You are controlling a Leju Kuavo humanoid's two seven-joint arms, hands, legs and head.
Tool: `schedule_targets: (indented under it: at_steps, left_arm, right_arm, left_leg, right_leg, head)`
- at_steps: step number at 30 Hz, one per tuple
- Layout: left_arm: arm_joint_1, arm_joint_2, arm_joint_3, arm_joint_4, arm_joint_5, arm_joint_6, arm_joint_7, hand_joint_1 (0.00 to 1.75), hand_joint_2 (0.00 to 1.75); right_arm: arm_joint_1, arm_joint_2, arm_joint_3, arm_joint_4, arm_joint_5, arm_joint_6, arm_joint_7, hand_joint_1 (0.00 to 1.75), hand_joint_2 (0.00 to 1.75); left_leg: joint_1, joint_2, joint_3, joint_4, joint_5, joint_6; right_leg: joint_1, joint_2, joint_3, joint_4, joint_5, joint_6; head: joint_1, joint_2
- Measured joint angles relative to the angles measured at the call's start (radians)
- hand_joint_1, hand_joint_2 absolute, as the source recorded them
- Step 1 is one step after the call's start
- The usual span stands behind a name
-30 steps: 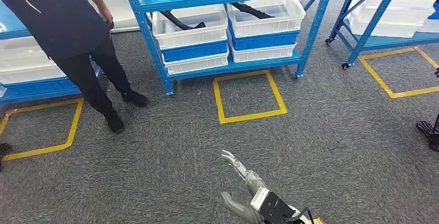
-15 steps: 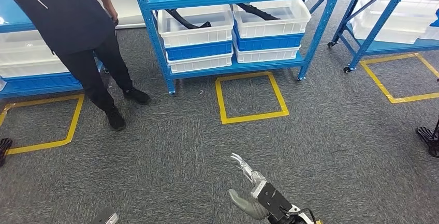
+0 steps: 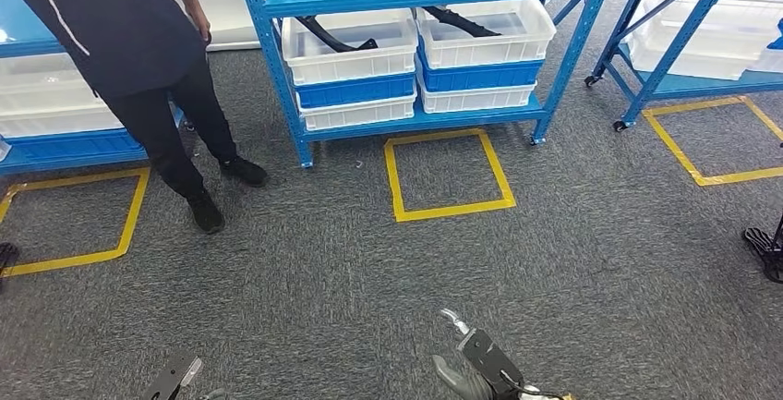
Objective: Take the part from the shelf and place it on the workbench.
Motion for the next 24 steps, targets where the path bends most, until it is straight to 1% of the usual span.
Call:
schedule_targets:
  at_steps: [4,6,10,17,23,24]
  left_arm:
    - [0.001,-0.046,0.048,0.080,-0.045,-0.038,-0.032,0.00,1.75]
    - [0.002,-0.068,0.071,0.122,-0.068,-0.057,-0.049,0.00,1.75]
    - [0.006,-0.120,0.123,0.211,-0.117,-0.096,-0.084,0.00,0.00]
    - [0.012,-0.229,0.229,0.392,-0.199,-0.163,-0.142,0.00,0.00]
    - [0.016,-0.308,0.307,0.523,-0.267,-0.219,-0.191,0.00,0.00]
    - [0.016,-0.314,0.313,0.532,-0.273,-0.223,-0.195,0.00,0.00]
  right_arm:
    - [0.027,0.012,-0.041,0.075,0.000,0.007,0.004,0.00,0.00]
    - [0.041,0.018,-0.062,0.115,0.001,0.011,0.006,0.00,0.00]
    - [0.070,0.031,-0.105,0.196,0.004,0.017,0.010,0.00,0.00]
    - [0.120,0.063,-0.192,0.362,0.006,0.030,0.020,0.00,0.00]
    - [0.161,0.089,-0.256,0.487,0.006,0.039,0.025,0.00,0.00]
    - [0.164,0.091,-0.261,0.496,0.006,0.040,0.026,0.00,0.00]
  left_leg:
    - [0.004,0.000,0.000,-0.001,0.000,0.000]
    - [0.005,0.000,0.000,-0.001,0.000,-0.001]
    - [0.008,0.000,0.001,-0.001,0.001,-0.002]
    - [0.008,0.000,0.000,-0.001,0.000,-0.002]
    - [0.008,0.000,0.000,-0.001,0.000,-0.003]
    - [0.008,0.000,0.000,-0.001,0.000,-0.003]
  right_leg:
    - [0.003,0.000,0.000,0.000,0.000,0.000]
    - [0.005,0.000,0.000,0.000,0.000,0.000]
    - [0.008,0.000,0.000,0.000,0.000,-0.001]
    - [0.008,0.000,0.000,0.000,-0.001,-0.001]
    - [0.008,0.000,0.000,0.000,-0.001,-0.001]
    - [0.008,0.000,0.000,0.000,-0.001,-0.001]
  head:
    - [0.000,0.000]
    - [0.000,0.000]
    - [0.000,0.000]
    - [0.000,0.000]
    - [0.000,0.000]
    - [0.000,0.000]
